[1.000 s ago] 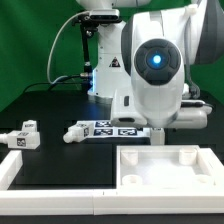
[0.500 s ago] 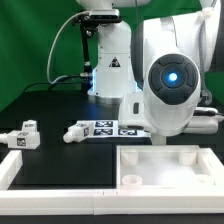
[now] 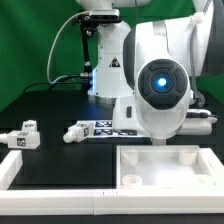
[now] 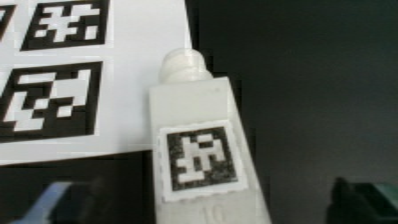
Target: Assemble one leg
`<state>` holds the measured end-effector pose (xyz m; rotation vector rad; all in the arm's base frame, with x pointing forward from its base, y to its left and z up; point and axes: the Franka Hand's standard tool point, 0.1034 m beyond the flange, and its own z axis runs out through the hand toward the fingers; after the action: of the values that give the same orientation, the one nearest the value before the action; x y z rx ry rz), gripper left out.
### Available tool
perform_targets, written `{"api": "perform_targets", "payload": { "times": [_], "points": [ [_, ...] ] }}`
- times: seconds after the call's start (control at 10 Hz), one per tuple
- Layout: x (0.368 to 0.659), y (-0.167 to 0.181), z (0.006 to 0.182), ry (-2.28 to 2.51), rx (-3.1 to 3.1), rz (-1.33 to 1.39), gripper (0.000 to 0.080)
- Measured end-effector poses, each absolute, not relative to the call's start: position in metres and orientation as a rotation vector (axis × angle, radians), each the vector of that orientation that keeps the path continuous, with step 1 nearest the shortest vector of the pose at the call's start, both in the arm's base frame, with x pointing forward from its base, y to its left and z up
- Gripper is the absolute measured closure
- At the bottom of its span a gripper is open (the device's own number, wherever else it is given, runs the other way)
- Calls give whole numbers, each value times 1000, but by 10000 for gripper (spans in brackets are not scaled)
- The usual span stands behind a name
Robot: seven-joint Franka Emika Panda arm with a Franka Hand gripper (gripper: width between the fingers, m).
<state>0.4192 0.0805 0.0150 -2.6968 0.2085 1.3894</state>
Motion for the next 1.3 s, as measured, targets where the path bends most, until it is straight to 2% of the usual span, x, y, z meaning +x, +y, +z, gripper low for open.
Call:
{"api": "perform_targets", "payload": {
  "times": [0.1, 0.3, 0.5, 0.6, 0.8, 0.9, 1.0, 1.1, 1.3],
  "points": [
    [419, 80, 15, 209, -2697, 1389, 273],
    [419, 80, 15, 209, -2697, 1389, 517],
    [420, 80, 16, 207, -2696, 1389, 517],
    [423, 81, 29, 196, -2689, 1395, 517],
    [432, 76, 82, 193, -2650, 1438, 517],
    [438, 77, 97, 188, -2669, 1398, 517],
    [445, 79, 103, 198, -2731, 1274, 517],
    [440, 79, 103, 205, -2765, 1197, 515],
    [449, 80, 97, 214, -2832, 1031, 515]
  ]
}}
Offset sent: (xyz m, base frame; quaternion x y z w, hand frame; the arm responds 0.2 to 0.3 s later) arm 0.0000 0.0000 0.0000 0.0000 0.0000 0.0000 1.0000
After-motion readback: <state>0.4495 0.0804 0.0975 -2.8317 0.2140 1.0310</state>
